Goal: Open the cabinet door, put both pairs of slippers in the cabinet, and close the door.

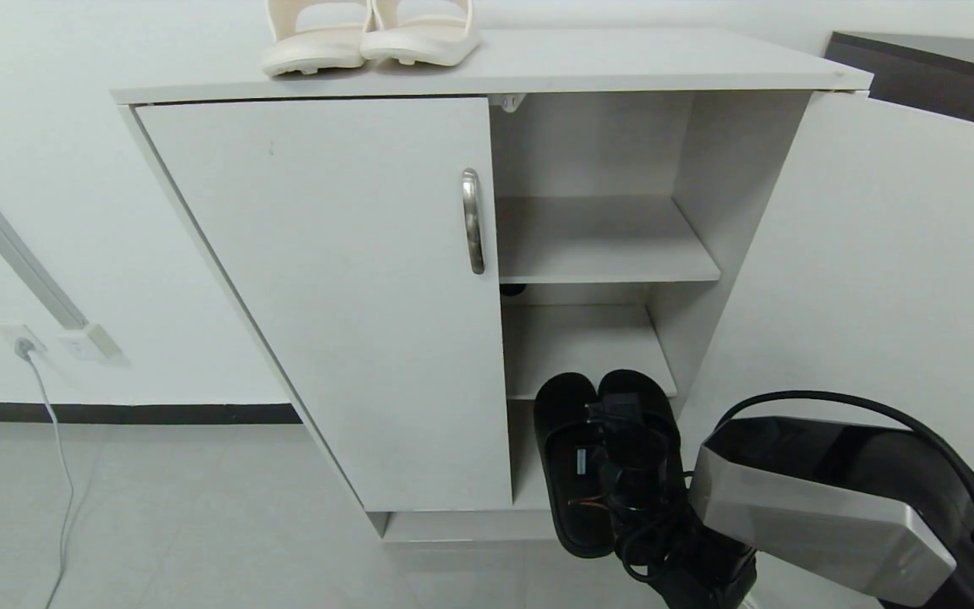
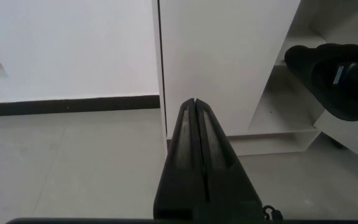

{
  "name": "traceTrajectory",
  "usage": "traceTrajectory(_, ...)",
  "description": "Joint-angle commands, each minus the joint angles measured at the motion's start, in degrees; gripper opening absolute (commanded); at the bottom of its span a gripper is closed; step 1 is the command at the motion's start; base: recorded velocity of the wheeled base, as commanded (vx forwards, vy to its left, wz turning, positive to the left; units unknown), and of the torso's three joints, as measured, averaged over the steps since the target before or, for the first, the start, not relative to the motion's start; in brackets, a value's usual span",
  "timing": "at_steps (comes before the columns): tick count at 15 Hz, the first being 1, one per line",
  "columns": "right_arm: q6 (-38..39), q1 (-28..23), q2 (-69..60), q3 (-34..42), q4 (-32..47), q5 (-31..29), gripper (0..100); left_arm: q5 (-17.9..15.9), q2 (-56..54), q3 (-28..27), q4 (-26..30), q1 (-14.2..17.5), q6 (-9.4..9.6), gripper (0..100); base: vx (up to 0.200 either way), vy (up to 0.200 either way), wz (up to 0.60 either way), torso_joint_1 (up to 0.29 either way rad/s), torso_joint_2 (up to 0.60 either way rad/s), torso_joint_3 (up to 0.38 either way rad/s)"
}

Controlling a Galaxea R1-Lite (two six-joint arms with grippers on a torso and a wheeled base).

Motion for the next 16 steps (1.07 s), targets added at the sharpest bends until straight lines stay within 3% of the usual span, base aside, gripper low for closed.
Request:
traceTrajectory(1,0.0,-0.1,0.1,-0.1,0.0,0.0,0,0.0,0.1,0.0,0.0,0.1,0.04,0,0.200,0.000,0.00,-0.002,0.00,0.002)
traceTrajectory(4,0.0,-0.1,0.1,-0.1,-0.1,0.0,0,0.0,0.1,0.0,0.0,0.2,-0.05,0,0.200,0.000,0.00,0.007,0.00,0.001)
traceTrajectory(11,-0.1,-1.2,0.1,-1.0,2.0,0.8,0,0.1,0.1,0.0,0.0,0.1,-0.22,0,0.000,0.000,0.00,0.000,0.00,0.000)
traceTrajectory(16,0.4,-2.8,0.7,-11.5,13.1,1.3,0,0.1,0.1,0.0,0.0,0.1,-0.22,0,0.000,0.000,0.00,0.000,0.00,0.000)
